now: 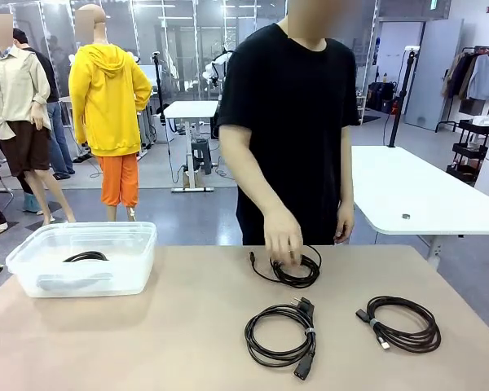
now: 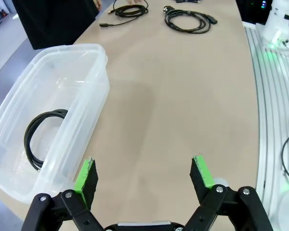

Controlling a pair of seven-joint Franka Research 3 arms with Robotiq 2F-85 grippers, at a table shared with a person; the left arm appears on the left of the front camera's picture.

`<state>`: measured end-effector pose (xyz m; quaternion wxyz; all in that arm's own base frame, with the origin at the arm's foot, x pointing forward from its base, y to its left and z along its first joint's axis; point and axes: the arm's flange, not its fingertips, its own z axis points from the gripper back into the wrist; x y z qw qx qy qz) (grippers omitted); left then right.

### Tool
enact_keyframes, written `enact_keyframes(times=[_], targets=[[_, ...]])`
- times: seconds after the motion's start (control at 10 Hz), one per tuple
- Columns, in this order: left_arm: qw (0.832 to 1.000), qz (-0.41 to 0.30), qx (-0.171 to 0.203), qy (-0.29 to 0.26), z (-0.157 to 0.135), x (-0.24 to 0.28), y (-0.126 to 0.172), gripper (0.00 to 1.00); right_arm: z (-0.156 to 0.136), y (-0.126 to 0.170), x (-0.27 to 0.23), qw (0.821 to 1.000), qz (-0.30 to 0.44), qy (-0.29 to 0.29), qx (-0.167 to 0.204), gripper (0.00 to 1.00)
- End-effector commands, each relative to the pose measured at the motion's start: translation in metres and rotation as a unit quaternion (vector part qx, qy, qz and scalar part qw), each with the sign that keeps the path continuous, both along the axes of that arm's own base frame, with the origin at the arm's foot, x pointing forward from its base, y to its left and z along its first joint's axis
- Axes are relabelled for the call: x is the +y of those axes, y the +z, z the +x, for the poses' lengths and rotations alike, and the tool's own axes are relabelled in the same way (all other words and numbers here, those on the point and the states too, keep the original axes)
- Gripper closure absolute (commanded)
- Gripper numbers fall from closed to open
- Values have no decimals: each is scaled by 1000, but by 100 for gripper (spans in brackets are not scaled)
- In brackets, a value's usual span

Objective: Organize and store the cables.
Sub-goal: Place the Power Cable into the Organizing box.

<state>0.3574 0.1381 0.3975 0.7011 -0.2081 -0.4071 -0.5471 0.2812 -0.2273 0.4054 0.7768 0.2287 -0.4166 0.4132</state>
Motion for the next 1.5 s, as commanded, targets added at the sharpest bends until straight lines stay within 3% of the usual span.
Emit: enact_keyframes(times=[0.0,1.1,1.2,1.4], targets=[[1000,2,-7,16,-6,-6,9,2,1,-1,0,1000,2,3,-13,0],[1000,2,-7,16,-6,-6,9,2,1,-1,0,1000,2,3,-13,0],[1000,2,-7,16,-6,-6,9,2,0,0,0,1000,0,0,0,0],[1000,2,-7,16,-6,-6,9,2,9,30,37,998,-30,12,56,0]])
